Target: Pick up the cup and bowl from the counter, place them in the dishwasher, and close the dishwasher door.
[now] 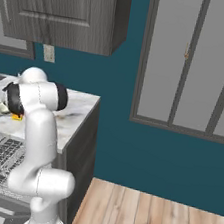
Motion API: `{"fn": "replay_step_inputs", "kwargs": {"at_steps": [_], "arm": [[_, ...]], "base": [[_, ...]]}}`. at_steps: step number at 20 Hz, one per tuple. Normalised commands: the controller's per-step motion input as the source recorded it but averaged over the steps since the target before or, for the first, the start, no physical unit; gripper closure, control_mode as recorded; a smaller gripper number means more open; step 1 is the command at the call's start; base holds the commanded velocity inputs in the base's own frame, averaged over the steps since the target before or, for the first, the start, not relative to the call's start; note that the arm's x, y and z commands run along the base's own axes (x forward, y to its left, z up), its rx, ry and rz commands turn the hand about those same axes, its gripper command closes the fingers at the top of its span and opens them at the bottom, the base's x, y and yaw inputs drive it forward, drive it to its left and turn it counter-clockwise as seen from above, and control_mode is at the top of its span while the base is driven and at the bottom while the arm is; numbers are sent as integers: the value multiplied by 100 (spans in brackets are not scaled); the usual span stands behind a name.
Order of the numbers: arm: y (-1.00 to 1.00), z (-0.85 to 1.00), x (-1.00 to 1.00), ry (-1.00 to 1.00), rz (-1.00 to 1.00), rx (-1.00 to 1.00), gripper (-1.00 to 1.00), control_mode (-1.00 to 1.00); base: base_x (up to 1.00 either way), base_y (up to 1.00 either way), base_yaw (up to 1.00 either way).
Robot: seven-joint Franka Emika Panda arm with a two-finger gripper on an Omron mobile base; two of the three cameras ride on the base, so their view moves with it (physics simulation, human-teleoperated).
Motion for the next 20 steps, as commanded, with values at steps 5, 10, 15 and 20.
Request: {"fn": "replay_step_inputs", "kwargs": {"at_steps": [5,10,15,20], "arm": [[-13,5,-48,-5,0,0,100,-100],[-12,31,-43,-7,0,0,100,-100],[-7,37,-36,-6,7,-1,100,-100],[-13,20,-47,-3,23,-13,100,-100]], "base": [[0,0,0],[0,0,0],[0,0,0],[0,0,0]]}}
